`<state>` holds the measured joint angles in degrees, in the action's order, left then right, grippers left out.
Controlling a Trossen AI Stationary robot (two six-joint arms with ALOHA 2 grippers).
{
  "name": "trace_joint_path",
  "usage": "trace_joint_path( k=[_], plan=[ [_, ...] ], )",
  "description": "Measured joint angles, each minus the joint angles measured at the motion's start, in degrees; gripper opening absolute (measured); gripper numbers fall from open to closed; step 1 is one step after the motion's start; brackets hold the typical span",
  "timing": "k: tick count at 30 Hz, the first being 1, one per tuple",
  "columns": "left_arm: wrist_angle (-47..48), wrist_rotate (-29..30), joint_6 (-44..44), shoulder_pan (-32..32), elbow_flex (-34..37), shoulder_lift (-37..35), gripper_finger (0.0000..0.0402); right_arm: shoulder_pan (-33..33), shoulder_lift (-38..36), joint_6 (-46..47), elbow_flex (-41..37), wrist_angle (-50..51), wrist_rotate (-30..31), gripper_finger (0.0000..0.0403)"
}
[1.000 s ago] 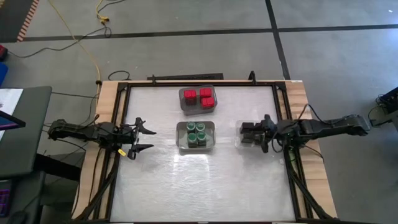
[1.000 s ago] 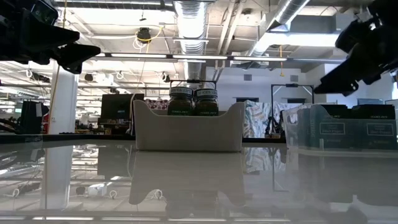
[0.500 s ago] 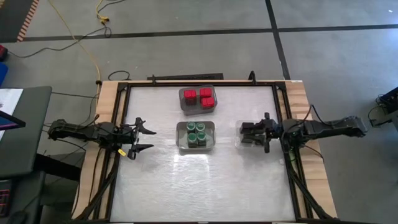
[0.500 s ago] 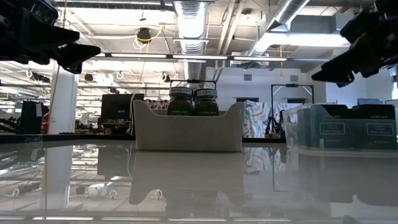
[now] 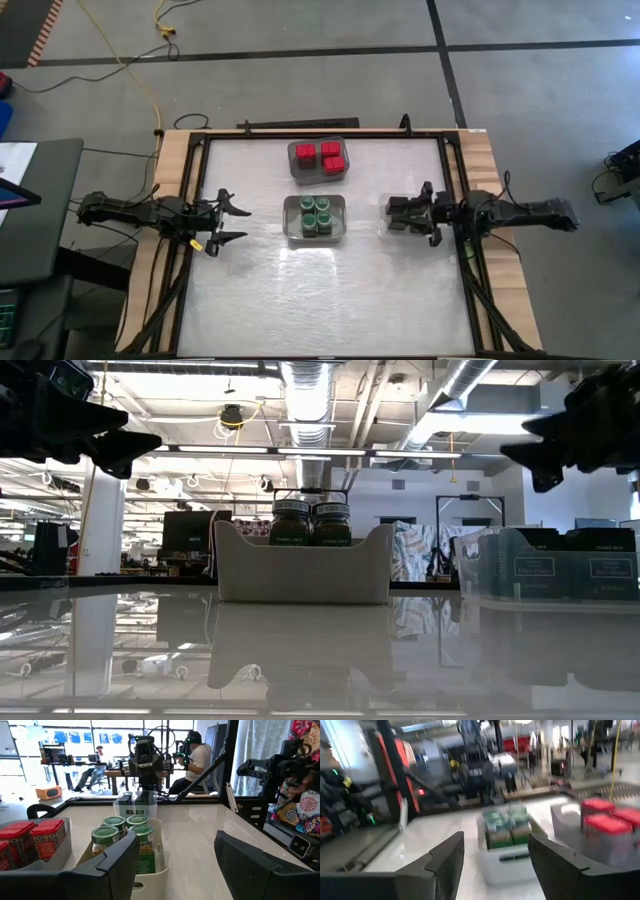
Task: Sort spices by type
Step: Return to Home Position
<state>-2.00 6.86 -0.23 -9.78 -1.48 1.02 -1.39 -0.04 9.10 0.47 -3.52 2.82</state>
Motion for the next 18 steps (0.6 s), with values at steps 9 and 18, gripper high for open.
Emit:
trace_joint_path(
  k=[9, 18],
  plan=[
    [0.0, 0.0, 0.0, 0.0, 0.0, 0.1, 0.0247, 1.6, 1.1, 0.5, 0.3, 3.7, -1.9, 0.0249],
    [0.0, 0.0, 0.0, 0.0, 0.0, 0.1, 0.0247, 1.5, 1.3, 3.2, 8.1, 30.8, -1.9, 0.0249]
  ],
)
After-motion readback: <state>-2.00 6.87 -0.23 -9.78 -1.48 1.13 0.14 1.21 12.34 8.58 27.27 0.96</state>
